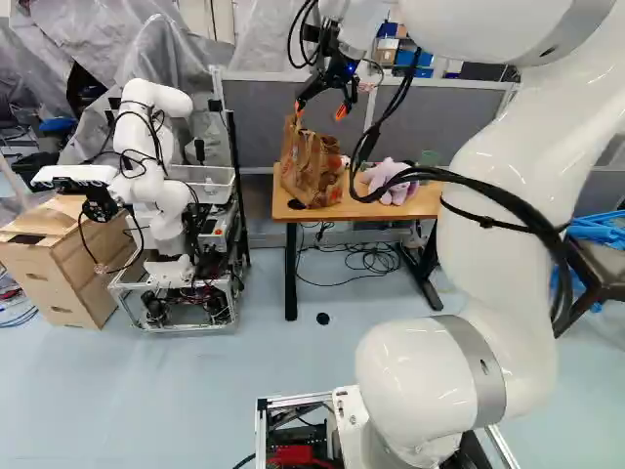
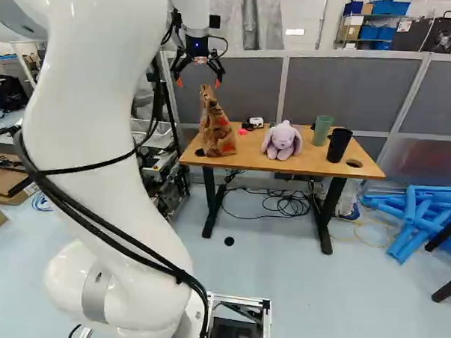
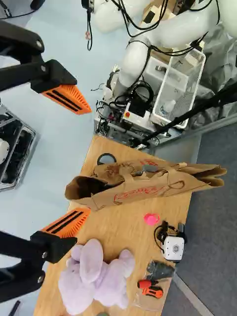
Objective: Pick up the bag on the ground and place it on the table
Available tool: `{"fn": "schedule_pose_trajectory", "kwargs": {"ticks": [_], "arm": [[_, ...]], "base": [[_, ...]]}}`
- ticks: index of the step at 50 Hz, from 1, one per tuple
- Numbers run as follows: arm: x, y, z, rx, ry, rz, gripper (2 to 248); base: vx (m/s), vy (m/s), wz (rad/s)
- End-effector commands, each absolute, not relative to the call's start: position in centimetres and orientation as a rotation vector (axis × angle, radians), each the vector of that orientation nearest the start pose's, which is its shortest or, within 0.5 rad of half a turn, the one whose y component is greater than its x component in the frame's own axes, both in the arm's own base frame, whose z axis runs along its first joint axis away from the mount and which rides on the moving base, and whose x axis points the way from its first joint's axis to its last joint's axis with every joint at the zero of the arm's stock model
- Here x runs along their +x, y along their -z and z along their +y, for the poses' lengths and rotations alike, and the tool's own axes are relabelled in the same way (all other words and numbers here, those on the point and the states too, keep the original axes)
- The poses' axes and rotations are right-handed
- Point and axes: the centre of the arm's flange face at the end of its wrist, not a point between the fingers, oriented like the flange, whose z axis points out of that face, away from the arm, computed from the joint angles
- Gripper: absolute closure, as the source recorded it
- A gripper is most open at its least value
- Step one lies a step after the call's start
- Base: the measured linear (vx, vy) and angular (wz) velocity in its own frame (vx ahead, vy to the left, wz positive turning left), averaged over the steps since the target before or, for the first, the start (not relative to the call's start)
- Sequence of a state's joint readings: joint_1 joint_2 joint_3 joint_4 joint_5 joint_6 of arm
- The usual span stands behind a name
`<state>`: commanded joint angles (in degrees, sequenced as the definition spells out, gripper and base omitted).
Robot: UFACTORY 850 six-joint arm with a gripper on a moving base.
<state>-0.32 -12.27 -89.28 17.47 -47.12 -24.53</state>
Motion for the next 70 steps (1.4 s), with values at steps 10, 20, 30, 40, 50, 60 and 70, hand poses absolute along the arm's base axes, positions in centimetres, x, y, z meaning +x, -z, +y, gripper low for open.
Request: {"fn": "schedule_pose_trajectory", "kwargs": {"ticks": [10,20,30,40,50,60,70], "arm": [[57.6,-71.6,1.6,-2.848,0.844,-0.381,3],[57.5,-70.9,1.5,-2.854,0.862,-0.365,3],[57.2,-70.0,1.4,-2.862,0.886,-0.343,3],[56.8,-68.8,1.3,-2.870,0.916,-0.317,3],[56.3,-67.3,1.1,-2.879,0.954,-0.287,3],[55.6,-65.6,0.9,-2.888,0.999,-0.254,3],[54.7,-63.6,0.7,-2.894,1.053,-0.219,3]], "base": [[0.000,0.000,0.000],[0.000,0.000,0.000],[0.000,0.000,0.000],[0.000,0.000,0.000],[0.000,0.000,0.000],[0.000,0.000,0.000],[0.000,0.000,0.000]]}}
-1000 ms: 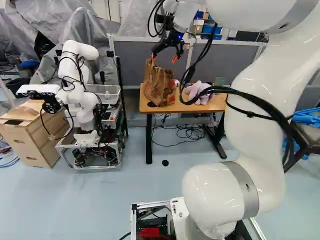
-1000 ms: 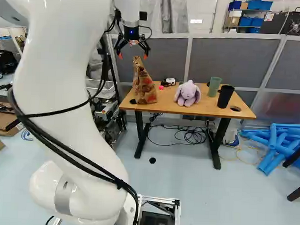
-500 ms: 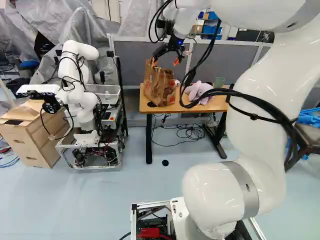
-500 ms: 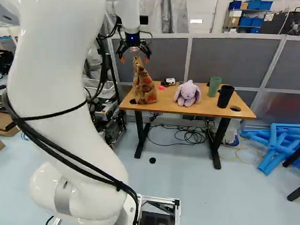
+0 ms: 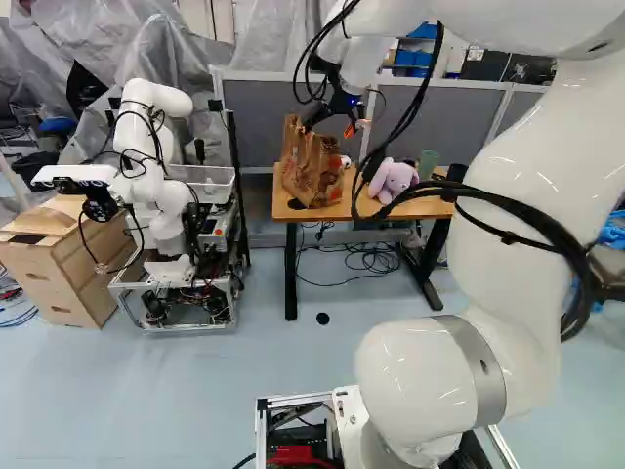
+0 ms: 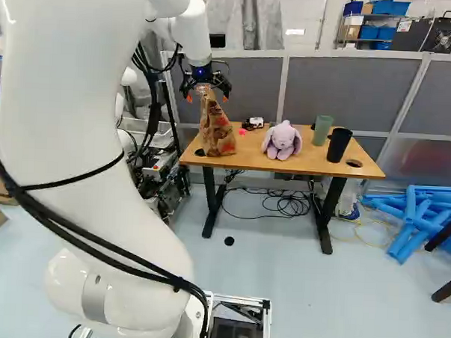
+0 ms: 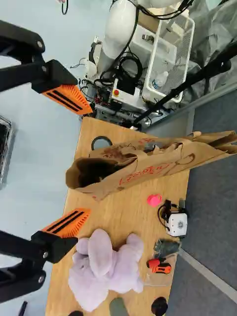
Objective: Pick up the bag on the ground and place it on the table
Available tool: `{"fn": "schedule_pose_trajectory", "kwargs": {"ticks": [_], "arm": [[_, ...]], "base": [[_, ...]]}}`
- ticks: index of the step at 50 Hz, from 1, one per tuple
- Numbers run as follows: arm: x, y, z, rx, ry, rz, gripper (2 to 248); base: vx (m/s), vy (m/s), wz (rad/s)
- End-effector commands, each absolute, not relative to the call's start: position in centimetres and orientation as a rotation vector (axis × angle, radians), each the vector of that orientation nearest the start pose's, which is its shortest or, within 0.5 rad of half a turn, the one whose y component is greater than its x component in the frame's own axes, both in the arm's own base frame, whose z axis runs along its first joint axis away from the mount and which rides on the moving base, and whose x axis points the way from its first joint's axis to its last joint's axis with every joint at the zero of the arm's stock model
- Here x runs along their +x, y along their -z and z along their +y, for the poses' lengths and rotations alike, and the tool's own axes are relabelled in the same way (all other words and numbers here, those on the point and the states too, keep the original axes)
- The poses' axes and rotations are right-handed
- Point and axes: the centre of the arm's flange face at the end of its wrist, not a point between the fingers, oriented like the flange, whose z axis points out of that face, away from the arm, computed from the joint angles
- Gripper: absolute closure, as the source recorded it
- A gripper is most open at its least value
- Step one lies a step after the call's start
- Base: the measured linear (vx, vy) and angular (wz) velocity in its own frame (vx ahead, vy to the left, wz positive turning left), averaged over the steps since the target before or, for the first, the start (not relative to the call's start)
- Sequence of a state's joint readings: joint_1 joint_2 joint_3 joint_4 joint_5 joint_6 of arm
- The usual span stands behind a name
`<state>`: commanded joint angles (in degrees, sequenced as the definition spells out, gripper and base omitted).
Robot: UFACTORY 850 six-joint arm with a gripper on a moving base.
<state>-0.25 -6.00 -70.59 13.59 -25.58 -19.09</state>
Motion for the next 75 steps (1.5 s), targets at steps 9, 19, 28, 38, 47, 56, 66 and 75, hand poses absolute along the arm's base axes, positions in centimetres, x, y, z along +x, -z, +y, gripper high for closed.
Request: {"fn": "schedule_pose_trajectory", "kwargs": {"ticks": [9,19,28,38,47,56,66,75], "arm": [[53.7,-61.6,0.5,-2.898,1.107,-0.186,3],[52.2,-59.1,0.3,-2.897,1.176,-0.151,3],[50.6,-56.7,0.1,-2.891,1.244,-0.121,3],[48.4,-53.9,-0.1,-2.875,1.326,-0.090,3],[46.1,-51.2,-0.2,-2.854,1.403,-0.066,3],[43.7,-48.8,-0.3,-2.826,1.475,-0.049,3],[41.1,-46.4,-0.4,-2.793,1.545,-0.035,3],[38.9,-44.6,-0.4,-2.760,1.600,-0.026,3]], "base": [[0.000,0.000,0.000],[0.000,0.000,0.000],[0.000,0.000,0.000],[0.000,0.000,0.000],[0.000,0.000,0.000],[0.000,0.000,0.000],[0.000,0.000,0.000],[0.000,0.000,0.000]]}}
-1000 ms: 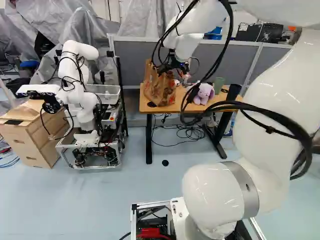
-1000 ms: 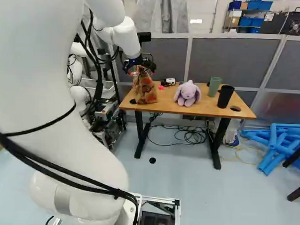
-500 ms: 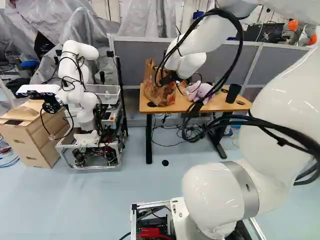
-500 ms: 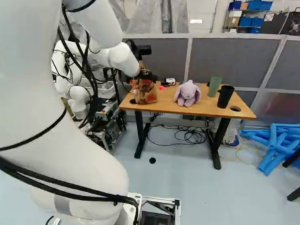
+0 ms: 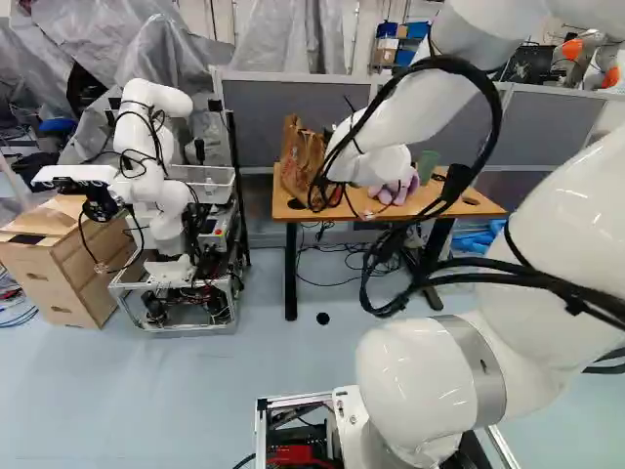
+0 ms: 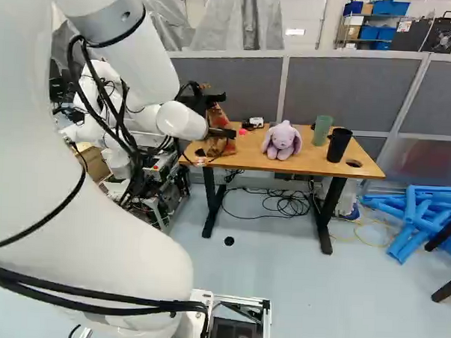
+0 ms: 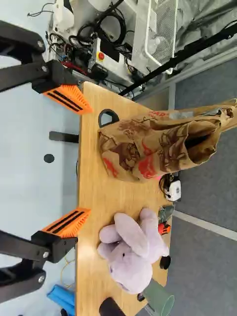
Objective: Pick up the bag on the ground and place it on the table
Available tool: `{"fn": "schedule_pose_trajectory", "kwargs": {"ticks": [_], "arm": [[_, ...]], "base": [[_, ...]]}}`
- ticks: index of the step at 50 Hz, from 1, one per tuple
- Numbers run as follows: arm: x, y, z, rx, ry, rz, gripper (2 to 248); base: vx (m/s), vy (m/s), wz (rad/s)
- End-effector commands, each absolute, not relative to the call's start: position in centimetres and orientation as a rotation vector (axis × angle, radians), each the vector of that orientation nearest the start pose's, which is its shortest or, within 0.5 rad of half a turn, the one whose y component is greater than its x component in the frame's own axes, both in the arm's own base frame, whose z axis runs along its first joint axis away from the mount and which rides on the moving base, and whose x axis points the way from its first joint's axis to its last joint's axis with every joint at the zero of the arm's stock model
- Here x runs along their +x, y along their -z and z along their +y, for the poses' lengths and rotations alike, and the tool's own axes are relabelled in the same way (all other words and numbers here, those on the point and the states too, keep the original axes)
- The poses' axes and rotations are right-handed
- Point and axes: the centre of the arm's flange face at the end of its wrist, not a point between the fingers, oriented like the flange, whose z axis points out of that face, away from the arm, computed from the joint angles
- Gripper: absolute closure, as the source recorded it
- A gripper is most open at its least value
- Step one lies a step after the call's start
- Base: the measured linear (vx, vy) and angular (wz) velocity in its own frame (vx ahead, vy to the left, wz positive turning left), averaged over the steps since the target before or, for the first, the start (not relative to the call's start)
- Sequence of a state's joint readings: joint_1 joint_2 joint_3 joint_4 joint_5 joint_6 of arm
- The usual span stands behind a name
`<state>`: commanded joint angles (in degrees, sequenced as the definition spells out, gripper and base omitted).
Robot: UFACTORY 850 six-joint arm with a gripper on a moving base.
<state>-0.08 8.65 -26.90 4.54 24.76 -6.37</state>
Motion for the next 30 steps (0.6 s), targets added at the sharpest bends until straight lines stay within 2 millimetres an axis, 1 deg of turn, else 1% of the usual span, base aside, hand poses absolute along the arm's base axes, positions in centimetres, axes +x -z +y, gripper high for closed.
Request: {"fn": "schedule_pose_trajectory", "kwargs": {"ticks": [14,30], "arm": [[35.7,-42.1,-0.3,-2.710,1.672,-0.016,3],[32.5,-39.9,-0.2,-2.655,1.735,-0.009,3]], "base": [[0.000,0.000,0.000],[0.000,0.000,0.000]]}}
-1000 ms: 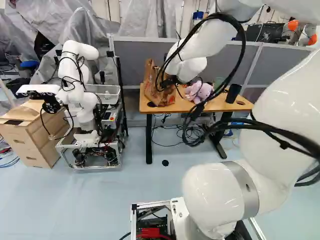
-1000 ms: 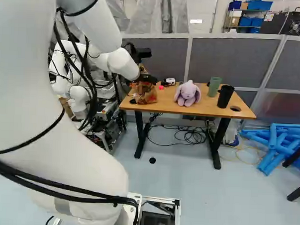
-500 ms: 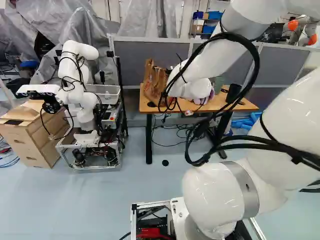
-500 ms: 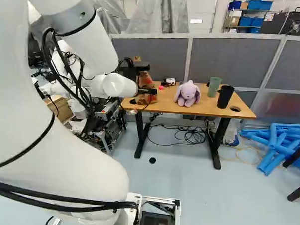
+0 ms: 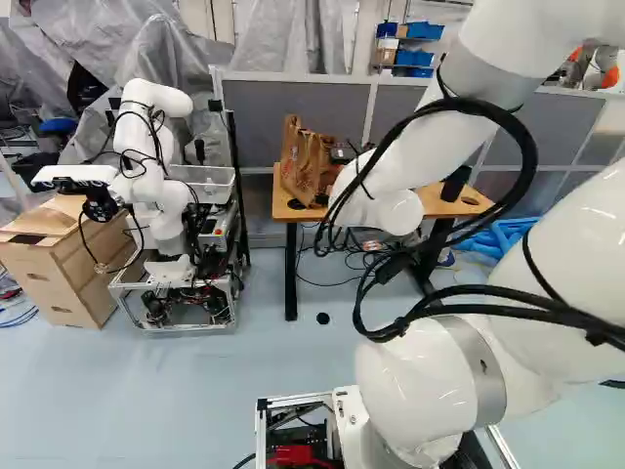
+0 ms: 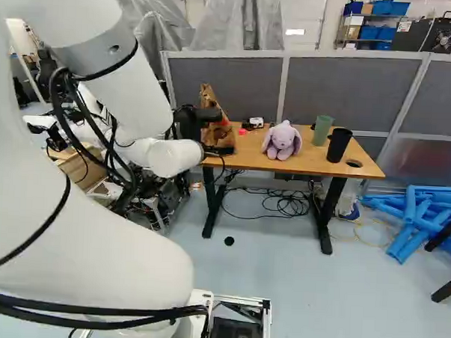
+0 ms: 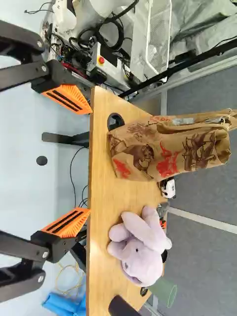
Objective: Pick up the bag on the ground and place it on the table
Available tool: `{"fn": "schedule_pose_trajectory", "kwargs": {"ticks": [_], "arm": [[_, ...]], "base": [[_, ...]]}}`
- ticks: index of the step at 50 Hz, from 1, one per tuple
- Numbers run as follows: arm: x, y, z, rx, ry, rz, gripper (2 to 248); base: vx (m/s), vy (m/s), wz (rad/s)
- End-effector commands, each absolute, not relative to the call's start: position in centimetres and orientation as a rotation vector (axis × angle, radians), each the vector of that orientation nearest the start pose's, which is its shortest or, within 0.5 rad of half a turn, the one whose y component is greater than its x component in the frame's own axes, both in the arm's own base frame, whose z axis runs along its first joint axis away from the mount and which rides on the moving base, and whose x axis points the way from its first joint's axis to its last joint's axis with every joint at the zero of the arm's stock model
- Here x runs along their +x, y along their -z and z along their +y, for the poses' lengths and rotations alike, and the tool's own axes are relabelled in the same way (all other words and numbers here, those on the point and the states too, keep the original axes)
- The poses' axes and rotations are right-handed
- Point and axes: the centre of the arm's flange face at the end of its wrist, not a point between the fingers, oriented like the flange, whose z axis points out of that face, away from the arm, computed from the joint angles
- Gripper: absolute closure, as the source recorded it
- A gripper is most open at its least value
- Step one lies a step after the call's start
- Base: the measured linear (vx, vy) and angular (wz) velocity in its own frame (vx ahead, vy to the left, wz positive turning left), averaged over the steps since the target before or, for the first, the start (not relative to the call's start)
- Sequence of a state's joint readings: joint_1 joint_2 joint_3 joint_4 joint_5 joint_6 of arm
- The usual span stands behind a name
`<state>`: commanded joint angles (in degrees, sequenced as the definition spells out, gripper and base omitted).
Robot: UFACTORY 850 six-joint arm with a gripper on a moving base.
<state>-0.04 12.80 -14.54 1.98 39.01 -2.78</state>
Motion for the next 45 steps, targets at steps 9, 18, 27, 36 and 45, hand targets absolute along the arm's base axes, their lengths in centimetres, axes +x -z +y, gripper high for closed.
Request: {"fn": "schedule_pose_trajectory", "kwargs": {"ticks": [9,18,27,36,45], "arm": [[31.0,-38.9,-0.2,-2.629,1.762,-0.006,3],[29.7,-38.1,-0.1,-2.606,1.783,-0.004,3],[28.7,-37.5,-0.1,-2.587,1.800,-0.003,3],[27.9,-37.0,0.0,-2.573,1.812,-0.001,3],[27.3,-36.7,0.0,-2.563,1.820,0.000,3]], "base": [[0.000,0.000,0.000],[0.000,0.000,0.000],[0.000,0.000,0.000],[0.000,0.000,0.000],[0.000,0.000,0.000]]}}
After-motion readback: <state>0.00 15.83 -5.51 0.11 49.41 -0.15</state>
